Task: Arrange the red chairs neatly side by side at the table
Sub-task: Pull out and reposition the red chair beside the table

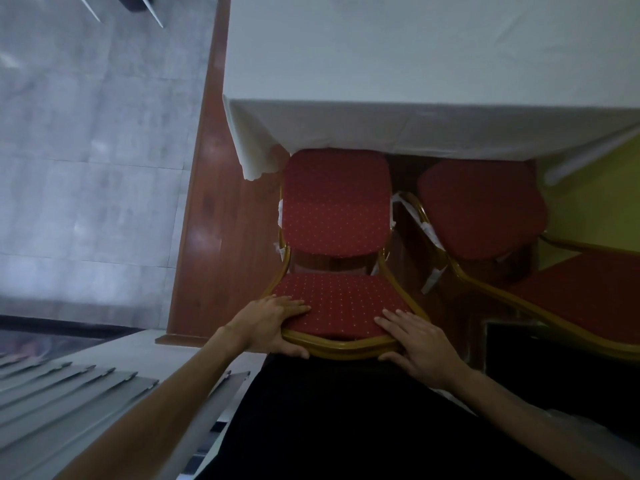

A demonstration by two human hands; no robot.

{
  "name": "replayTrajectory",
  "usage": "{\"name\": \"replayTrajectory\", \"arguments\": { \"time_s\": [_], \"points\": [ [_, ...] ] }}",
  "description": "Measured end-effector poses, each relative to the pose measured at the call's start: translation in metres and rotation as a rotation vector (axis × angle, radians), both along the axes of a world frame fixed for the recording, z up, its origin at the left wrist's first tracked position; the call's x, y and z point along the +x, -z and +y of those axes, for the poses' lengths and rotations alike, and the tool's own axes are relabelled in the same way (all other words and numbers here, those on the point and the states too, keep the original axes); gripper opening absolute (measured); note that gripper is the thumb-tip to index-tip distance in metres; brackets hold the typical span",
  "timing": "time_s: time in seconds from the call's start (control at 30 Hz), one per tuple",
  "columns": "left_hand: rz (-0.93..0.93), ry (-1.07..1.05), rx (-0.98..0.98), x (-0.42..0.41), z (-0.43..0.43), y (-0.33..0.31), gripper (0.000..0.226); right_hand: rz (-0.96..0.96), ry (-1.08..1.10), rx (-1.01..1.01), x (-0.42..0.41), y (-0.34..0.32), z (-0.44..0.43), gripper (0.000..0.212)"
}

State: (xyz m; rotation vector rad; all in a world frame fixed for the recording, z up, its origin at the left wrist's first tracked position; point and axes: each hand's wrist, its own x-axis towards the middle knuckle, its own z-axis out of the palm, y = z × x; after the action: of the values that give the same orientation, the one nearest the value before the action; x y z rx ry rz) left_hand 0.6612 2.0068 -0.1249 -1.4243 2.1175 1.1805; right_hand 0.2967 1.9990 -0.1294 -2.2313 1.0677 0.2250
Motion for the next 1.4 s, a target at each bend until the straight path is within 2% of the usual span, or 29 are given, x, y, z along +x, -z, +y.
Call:
{"name": "replayTrajectory", "arguments": {
  "time_s": [0.5, 0.83, 1.0, 1.13, 1.4],
  "points": [
    [0.035, -0.039, -0.097, 0.009, 0.034, -0.002, 0.097, 0.002, 0.008, -0.031, 0.013, 0.004, 0.013, 0.077],
    [0.143, -0.089, -0.098, -0.006, 0.023, -0.019, 0.087, 0.052, 0.03, 0.167, 0.008, -0.013, -0.004, 0.085],
    [0.139, -0.079, -0.087, -0.044, -0.002, -0.022, 0.086, 0.091, 0.091, 0.145, -0.023, -0.02, -0.025, 0.082],
    [0.13, -0.073, -0.094, -0.086, -0.028, -0.025, 0.088, 0.126, 0.119, 0.155, -0.055, -0.029, -0.05, 0.089],
    [0.174, -0.085, -0.148, -0.228, -0.076, -0.025, 0.086, 0.225, 0.1, 0.082, -0.199, -0.042, -0.106, 0.095]
  ]
}}
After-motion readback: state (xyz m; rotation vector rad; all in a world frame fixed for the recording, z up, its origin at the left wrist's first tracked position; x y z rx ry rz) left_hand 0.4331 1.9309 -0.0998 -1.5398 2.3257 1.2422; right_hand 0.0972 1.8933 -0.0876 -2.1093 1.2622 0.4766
